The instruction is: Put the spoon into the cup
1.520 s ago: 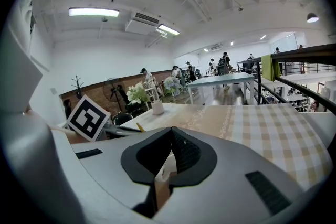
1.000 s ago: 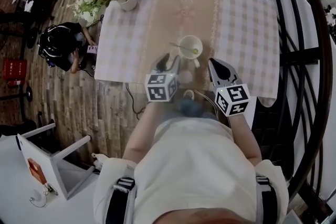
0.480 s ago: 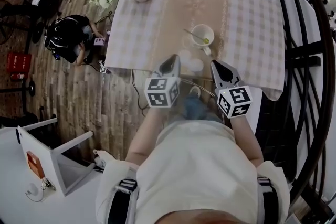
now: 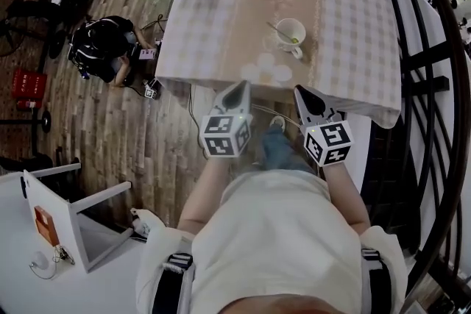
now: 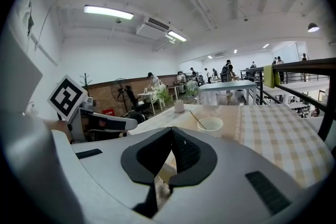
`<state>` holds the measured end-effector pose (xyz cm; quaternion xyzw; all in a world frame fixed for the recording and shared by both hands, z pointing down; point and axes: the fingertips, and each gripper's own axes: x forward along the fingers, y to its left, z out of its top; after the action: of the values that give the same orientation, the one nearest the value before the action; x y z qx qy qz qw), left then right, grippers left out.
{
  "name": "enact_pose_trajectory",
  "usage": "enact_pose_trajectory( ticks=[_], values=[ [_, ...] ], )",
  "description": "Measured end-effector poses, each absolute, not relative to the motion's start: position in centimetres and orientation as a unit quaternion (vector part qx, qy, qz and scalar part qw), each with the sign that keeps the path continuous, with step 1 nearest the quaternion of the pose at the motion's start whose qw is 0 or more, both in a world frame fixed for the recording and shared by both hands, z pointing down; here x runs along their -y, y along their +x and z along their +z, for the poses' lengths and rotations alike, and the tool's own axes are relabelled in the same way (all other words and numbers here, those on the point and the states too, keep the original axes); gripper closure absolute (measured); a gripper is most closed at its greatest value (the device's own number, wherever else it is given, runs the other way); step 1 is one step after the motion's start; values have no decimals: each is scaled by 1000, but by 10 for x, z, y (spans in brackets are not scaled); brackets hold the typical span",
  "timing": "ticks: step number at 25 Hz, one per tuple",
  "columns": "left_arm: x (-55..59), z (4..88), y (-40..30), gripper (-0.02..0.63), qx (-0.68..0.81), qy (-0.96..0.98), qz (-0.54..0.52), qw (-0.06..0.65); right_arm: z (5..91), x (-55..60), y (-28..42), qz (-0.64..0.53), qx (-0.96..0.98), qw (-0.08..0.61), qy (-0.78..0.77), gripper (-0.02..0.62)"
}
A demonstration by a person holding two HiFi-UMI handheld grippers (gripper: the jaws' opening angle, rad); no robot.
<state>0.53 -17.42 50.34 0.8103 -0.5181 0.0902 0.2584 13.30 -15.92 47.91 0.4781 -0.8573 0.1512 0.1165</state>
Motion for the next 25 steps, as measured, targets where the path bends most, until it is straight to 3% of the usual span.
enact_pose_trajectory(
  ticks=[25],
  values=[
    [29,471,-27,601,528,811,53,246,449,30,102,110,874,95,463,595]
  ],
)
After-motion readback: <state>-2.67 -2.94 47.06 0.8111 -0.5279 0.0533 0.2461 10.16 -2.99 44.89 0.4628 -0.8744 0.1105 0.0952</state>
